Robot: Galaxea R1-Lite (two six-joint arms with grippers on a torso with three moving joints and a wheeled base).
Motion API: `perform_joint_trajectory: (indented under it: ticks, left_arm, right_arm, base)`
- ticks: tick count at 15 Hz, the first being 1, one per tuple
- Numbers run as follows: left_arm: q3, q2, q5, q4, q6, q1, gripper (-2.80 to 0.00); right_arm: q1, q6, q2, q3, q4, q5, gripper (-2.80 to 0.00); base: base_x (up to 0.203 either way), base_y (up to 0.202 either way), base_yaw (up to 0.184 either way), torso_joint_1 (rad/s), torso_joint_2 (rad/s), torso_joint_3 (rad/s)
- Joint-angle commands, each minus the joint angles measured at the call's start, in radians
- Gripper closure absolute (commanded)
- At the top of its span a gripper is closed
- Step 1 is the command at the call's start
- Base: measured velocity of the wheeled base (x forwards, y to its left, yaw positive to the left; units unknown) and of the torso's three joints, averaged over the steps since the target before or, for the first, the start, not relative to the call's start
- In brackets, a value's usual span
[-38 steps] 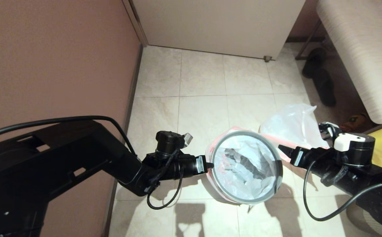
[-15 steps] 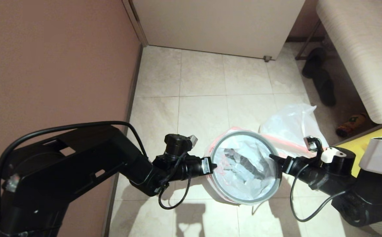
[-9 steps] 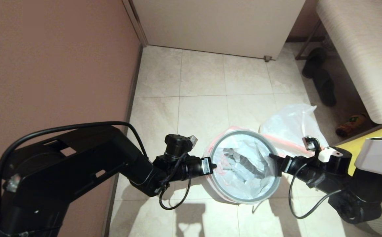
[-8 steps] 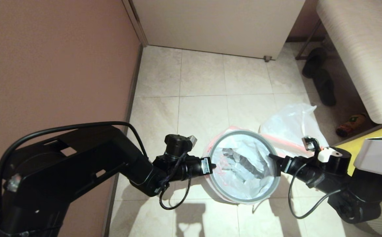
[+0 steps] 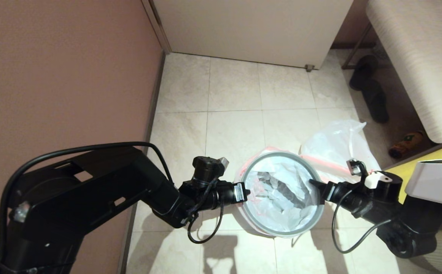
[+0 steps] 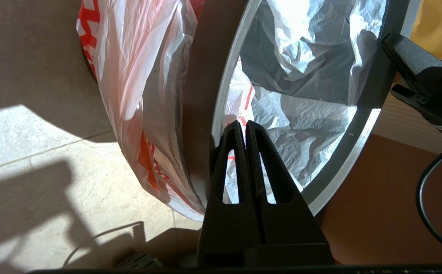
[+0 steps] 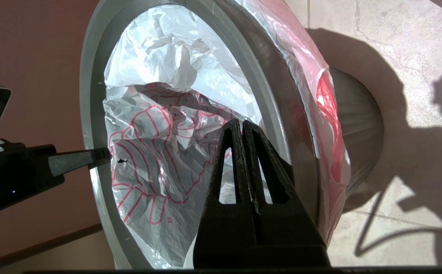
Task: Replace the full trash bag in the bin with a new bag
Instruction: Place the trash can ring on the trash can
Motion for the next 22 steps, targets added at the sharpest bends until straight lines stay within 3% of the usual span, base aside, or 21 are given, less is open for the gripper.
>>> perform_joint_trajectory:
  ticks: [1, 12, 17, 22]
  left_arm:
    - [0.001, 0.001, 0.002, -0.004, -0.003, -0.003, 0.00]
    - [0.001, -0.025, 0.016, -0.001, -0.007, -0.010, 0.00]
    - [0.062, -0.168, 0.036, 0.000, -0.010, -0.036, 0.00]
    - [0.122, -0.343, 0.205, 0.008, 0.006, -0.090, 0.00]
  right_arm:
    - [0.001, -0.001, 0.014, -0.007, -0.007, 0.002, 0.00]
    - [0.010, -0.037, 0.021, -0.027, -0.010, -0.002, 0.00]
    - [0.028, -0.034, -0.246, 0.174, -0.020, -0.001, 0.00]
    - [0.065, -0.089, -0.617, 0.251, 0.207, -0.072, 0.00]
  base:
    - [0.000, 0.000, 0.000, 0.000, 0.00, 0.000]
    - [0.000, 0.000, 0.000, 0.000, 0.00, 0.000]
    - [0.000, 0.000, 0.000, 0.000, 0.00, 0.000]
    - [0.000, 0.000, 0.000, 0.000, 0.00, 0.000]
